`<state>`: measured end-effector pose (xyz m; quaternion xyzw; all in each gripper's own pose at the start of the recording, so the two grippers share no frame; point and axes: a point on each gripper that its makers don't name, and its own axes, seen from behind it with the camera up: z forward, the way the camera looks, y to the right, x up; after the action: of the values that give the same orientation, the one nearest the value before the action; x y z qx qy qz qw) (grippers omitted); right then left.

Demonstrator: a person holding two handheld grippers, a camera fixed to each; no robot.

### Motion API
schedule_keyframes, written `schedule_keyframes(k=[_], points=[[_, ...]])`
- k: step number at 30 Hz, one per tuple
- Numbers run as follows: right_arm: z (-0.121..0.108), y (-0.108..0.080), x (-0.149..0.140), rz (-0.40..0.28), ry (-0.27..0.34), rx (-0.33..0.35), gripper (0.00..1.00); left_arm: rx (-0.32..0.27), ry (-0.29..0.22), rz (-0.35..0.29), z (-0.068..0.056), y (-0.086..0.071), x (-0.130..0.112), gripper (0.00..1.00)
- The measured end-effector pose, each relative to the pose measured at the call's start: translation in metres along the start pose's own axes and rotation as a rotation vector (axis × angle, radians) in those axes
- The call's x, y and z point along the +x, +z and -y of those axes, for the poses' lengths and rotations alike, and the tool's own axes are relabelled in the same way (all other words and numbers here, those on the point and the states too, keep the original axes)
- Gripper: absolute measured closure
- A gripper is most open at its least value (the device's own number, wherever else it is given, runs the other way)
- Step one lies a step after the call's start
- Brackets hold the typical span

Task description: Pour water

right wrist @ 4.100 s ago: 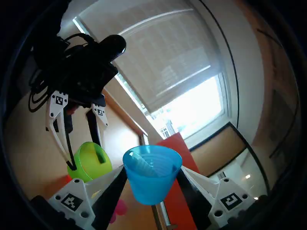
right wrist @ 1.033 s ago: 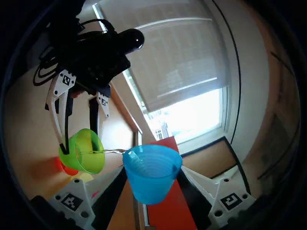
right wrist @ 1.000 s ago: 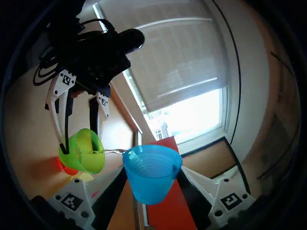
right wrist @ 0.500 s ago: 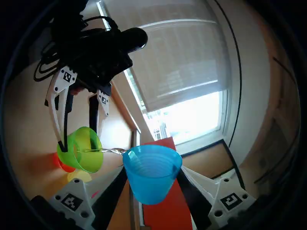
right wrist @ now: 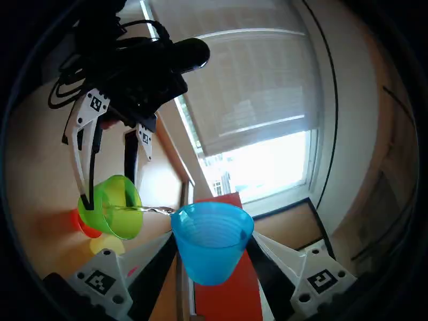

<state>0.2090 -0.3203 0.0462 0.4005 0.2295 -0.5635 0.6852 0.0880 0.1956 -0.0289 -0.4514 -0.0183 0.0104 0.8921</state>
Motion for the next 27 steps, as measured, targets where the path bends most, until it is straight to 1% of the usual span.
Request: schedule_keyframes(k=[9, 27], points=[[0.0000, 0.0030, -0.0018, 0.005, -0.026, -0.005, 0.12, 0.003, -0.002, 0.000, 0.0015, 0.0007, -0.0017, 0.15], [0.0015, 0.0072, -0.0012, 0.012, -0.083, -0.005, 0.12, 0.001, -0.001, -0.002, 0.0003, 0.0015, -0.0012, 0.15]])
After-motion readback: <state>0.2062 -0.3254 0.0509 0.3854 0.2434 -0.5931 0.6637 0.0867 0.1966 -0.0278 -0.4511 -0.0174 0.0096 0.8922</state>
